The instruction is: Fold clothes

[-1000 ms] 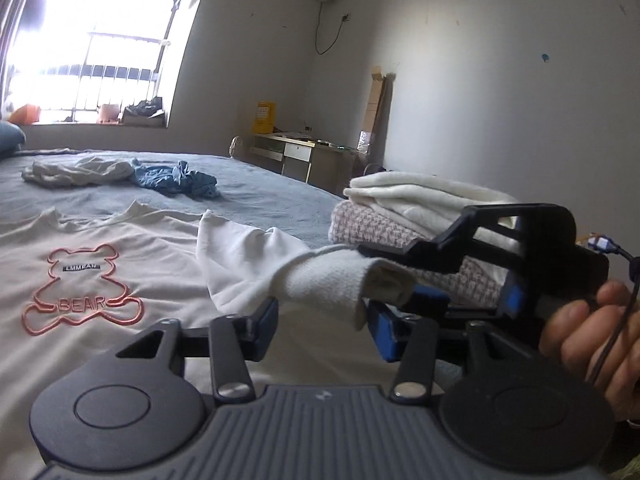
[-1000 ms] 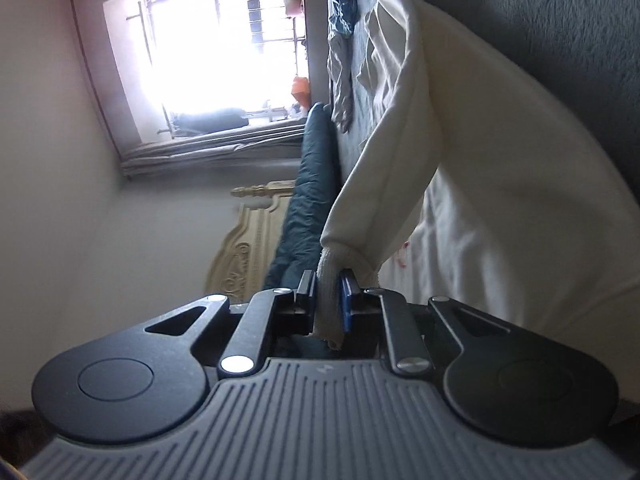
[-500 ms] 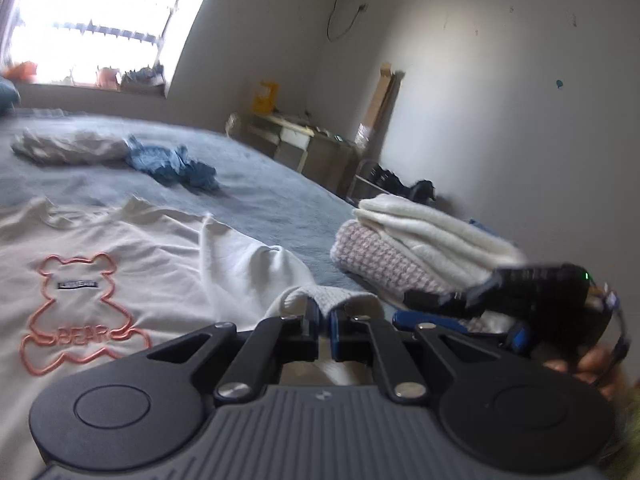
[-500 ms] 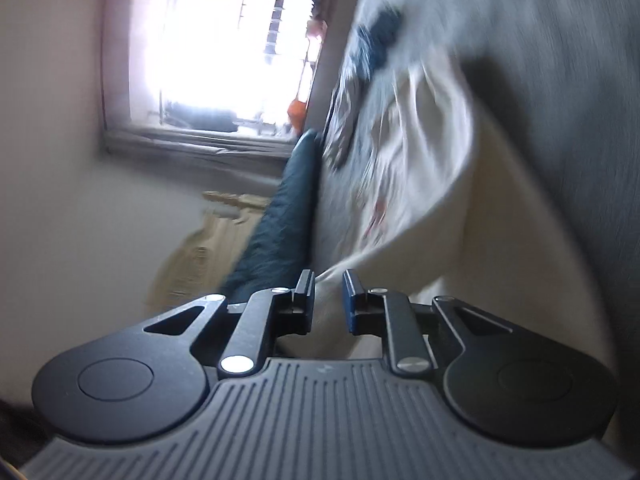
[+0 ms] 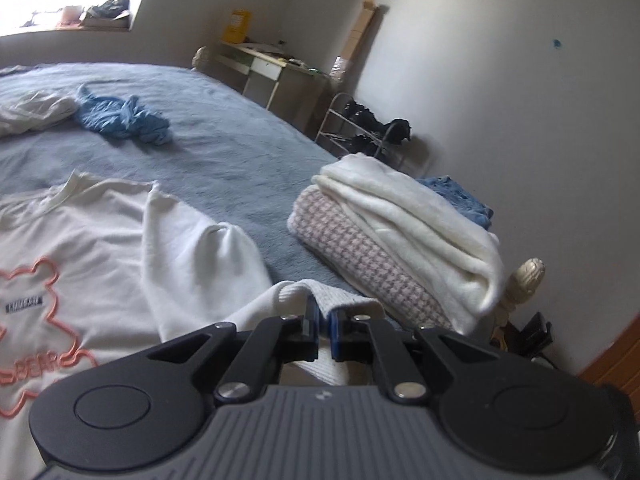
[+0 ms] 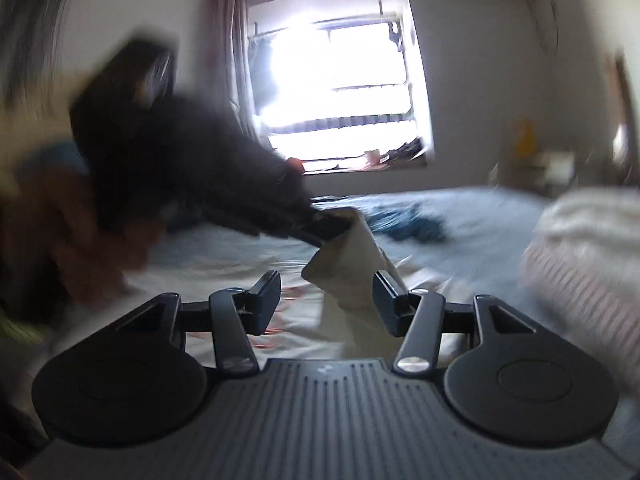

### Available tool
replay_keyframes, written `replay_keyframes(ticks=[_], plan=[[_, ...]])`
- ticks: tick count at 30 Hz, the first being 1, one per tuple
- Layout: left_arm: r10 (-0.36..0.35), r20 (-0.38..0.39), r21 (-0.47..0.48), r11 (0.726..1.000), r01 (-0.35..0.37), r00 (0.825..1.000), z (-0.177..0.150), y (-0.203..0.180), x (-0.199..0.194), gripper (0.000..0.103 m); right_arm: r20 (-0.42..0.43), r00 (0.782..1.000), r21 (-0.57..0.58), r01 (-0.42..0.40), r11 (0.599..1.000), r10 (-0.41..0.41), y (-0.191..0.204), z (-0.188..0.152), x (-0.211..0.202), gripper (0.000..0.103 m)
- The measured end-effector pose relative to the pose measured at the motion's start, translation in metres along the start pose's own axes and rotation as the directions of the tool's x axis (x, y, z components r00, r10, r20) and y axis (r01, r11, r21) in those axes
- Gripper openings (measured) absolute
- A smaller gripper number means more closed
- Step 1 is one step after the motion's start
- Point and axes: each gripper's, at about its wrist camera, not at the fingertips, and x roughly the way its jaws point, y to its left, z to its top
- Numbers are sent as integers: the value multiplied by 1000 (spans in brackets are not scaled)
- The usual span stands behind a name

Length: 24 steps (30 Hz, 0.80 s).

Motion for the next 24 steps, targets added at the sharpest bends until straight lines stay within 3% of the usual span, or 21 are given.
replay_keyframes(ticks=[2, 5, 8, 14, 18, 21, 24], plan=[[-2, 5, 8, 1000, 2, 1000, 1, -4, -2, 6, 9, 998, -50, 67, 997, -67, 3, 0, 6, 47], [-7, 8, 8, 1000, 7, 1000, 2, -6, -3, 6, 20, 996, -33, 86, 996, -85, -5, 3, 6, 33], [-16, 28, 10, 1000, 16, 999, 5, -8, -7, 6, 33, 995, -20, 99, 995, -98, -11, 7, 4, 30], [-13, 82, 38, 999, 10, 997, 21, -10, -15, 6, 41, 981, -47, 191, 980, -189, -28, 18, 21, 5], [-17, 117, 61, 998, 10, 993, 34, -9, -19, 6, 61, 977, -104, 210, 972, -204, -44, 37, 35, 3], [-14, 161, 84, 996, 0, 987, 51, -6, -26, 6, 95, 980, -207, 192, 959, -176, -58, 69, 53, 3], [-21, 242, 92, 996, -2, 970, 75, -7, -48, 5, 126, 985, -281, 147, 948, -115, -74, 113, 71, 2]])
